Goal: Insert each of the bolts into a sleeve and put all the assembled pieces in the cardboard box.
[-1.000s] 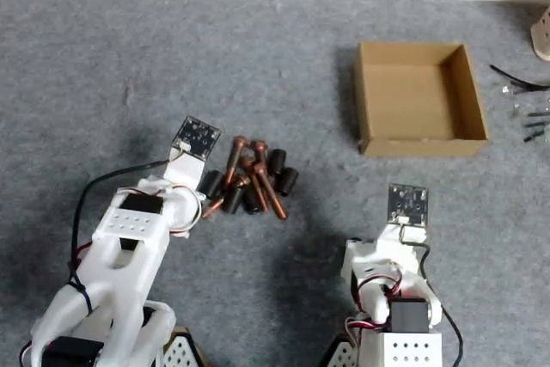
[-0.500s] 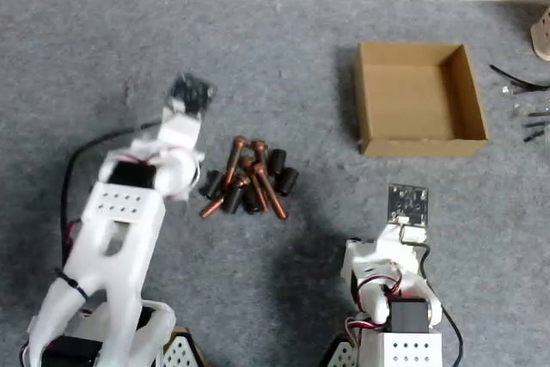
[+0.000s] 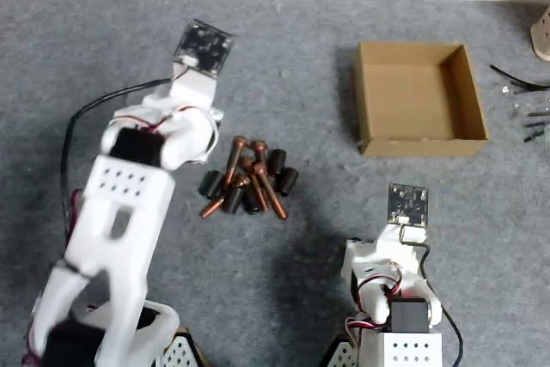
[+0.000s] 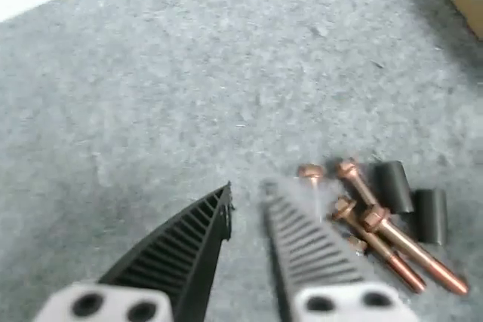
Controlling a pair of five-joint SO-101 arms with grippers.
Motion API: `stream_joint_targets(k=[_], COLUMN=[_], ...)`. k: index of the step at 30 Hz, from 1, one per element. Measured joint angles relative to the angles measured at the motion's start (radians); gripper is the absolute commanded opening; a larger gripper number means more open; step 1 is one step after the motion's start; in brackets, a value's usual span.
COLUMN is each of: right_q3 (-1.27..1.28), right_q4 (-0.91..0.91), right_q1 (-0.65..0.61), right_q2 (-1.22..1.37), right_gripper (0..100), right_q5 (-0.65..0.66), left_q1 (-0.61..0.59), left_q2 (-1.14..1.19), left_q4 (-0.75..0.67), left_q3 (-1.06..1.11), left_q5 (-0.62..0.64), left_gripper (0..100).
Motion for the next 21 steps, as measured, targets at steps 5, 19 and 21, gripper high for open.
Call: stream_joint_targets(k=[5, 19, 21], right_q3=[0.000, 0.000, 0.000], right_q4=[0.000, 0.000, 0.000], right_q1=[0.000, 0.000, 0.000], right_q2=[0.000, 0.000, 0.000], right_gripper=[15.5, 15.5, 15.5], right_q5=[0.000, 0.000, 0.000], left_q1=[0.026, 0.023, 0.023], left_q2=[0.210, 0.351, 0.351], left_q4=[0.006, -0.114, -0.114], left_q3=[-0.018, 0.060, 0.061], left_q5=[0.034, 0.052, 0.052], left_gripper=[19, 19, 19])
